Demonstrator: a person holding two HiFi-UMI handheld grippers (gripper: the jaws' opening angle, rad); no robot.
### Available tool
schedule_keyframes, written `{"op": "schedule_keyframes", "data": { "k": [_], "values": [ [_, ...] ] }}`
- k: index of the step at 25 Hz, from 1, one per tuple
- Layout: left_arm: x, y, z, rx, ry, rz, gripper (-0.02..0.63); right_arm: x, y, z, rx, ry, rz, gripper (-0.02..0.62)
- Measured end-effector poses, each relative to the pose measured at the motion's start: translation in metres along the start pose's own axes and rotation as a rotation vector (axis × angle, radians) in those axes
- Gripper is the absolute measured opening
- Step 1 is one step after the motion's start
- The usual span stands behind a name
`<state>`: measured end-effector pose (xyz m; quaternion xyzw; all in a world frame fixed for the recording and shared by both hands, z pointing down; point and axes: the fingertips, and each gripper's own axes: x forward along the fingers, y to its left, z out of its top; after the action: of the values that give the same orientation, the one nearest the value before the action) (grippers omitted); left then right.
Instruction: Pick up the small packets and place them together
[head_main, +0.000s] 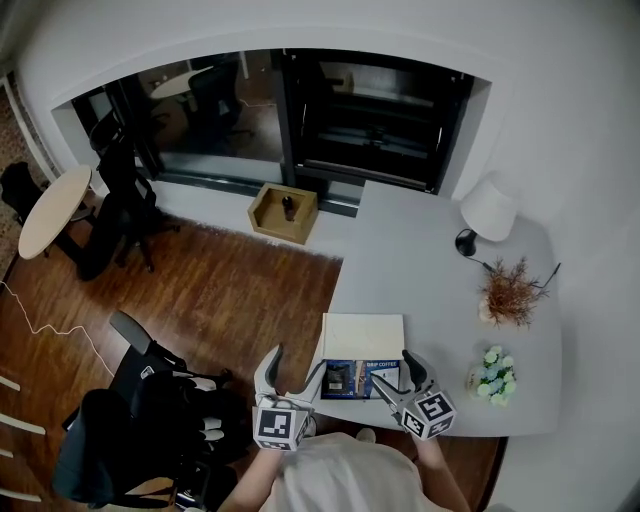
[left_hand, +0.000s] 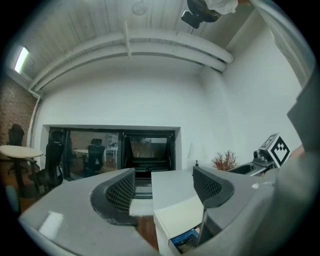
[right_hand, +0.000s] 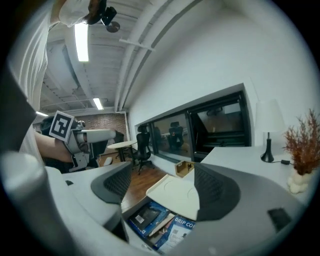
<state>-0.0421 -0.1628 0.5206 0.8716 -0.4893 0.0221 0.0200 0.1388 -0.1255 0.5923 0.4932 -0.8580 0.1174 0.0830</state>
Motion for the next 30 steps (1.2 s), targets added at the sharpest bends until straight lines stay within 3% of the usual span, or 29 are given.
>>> {"op": "schedule_keyframes", "data": {
  "k": [4, 7, 12, 15, 19, 23, 27, 30],
  "values": [
    [-0.005, 0.007, -0.006, -0.013, 0.011, 0.022, 0.368, 0.019, 0.008, -0.038, 0.002, 0.136, 0.078, 0.387],
    [-0.007, 0.010, -0.008, -0.017, 0.017, 0.038, 0.368, 0.029, 0.010, -0.068, -0.061, 0.256, 0.118, 0.385],
    [-0.013, 0.016, -0.012, -0.019, 0.032, 0.058, 0.368, 0.027, -0.004, -0.121, -0.234, 0.475, 0.162, 0.383],
    [-0.014, 0.019, -0.011, -0.018, 0.033, 0.062, 0.366, 0.027, -0.018, -0.149, -0.369, 0.573, 0.203, 0.319],
    [-0.015, 0.019, -0.008, -0.022, 0.030, 0.064, 0.357, 0.027, -0.024, -0.177, -0.581, 0.714, 0.286, 0.319],
    [-0.014, 0.020, -0.011, -0.024, 0.037, 0.065, 0.354, 0.030, -0.024, -0.206, -0.694, 0.853, 0.357, 0.319],
    [-0.013, 0.016, -0.011, -0.034, 0.035, 0.064, 0.354, 0.033, -0.035, -0.224, -0.778, 0.934, 0.337, 0.294],
    [-0.014, 0.017, -0.017, -0.034, 0.047, 0.074, 0.354, 0.037, -0.036, -0.221, -0.793, 0.915, 0.313, 0.232]
  ]
}}
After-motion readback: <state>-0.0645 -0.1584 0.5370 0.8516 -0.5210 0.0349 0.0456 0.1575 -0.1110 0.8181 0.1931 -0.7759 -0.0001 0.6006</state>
